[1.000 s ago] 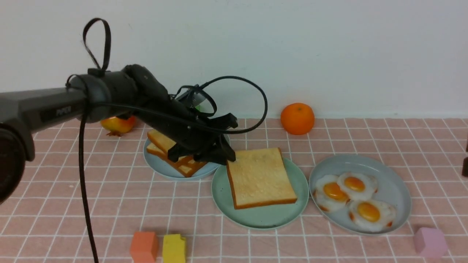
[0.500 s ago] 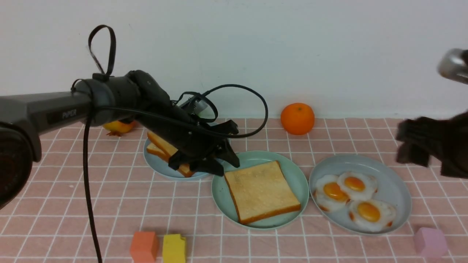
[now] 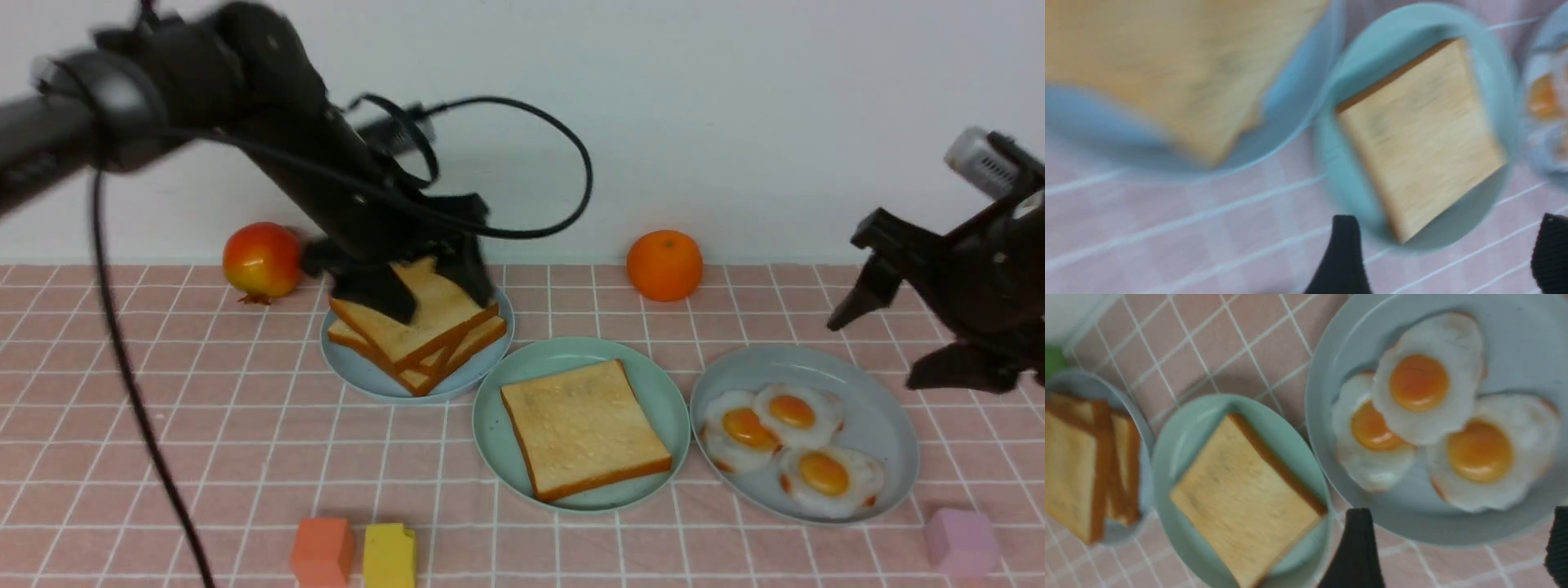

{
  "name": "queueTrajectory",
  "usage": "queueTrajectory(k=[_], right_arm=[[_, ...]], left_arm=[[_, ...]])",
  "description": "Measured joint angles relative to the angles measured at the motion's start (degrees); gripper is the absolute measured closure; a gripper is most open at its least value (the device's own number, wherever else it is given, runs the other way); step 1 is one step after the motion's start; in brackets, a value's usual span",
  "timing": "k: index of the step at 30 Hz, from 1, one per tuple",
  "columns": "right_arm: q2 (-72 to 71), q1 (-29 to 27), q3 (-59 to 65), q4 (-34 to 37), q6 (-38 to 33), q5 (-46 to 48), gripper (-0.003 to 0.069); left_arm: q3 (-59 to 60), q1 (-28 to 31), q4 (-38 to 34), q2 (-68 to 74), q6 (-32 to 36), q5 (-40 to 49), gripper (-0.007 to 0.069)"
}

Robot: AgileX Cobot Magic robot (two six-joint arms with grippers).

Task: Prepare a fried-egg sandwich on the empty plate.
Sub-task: Use the right arm to grab a fried egg

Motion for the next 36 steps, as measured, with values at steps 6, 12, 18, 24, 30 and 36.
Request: queueTrajectory(k=[6, 12, 18, 24, 30, 36], right_arm=[[2.53, 2.12, -0.77, -2.87, 0.07, -4.35, 0.0085], [12.19, 2.12, -6.41, -7.99, 3.15, -0.56, 0.0070], [19.96, 2.06, -11.46, -8.21, 10.90, 0.08, 0.0067], [22.82, 0.75, -12.98, -11.69, 15.02, 1.35, 0.0069], [24.02, -0.42, -13.15, -14.56, 14.72, 4.65, 0.0069], [27.17, -0.52, -13.15, -12.95, 12.00, 4.20, 0.0071]], left_arm=[[6.54, 0.00, 11.72, -13.91, -5.29, -1.44, 0.0121], [18.94, 0.00, 10.38, -25.41, -5.91, -8.54, 0.0162], [24.00, 0.00, 8.01, -26.74, -5.91, -11.19, 0.0165], [24.67, 0.00, 2.67, -26.79, -3.18, -11.91, 0.0165], [24.71, 0.00, -1.00, -26.79, -0.52, -11.98, 0.0167], [24.71, 0.00, -1.25, -26.79, -0.29, -12.10, 0.0167]])
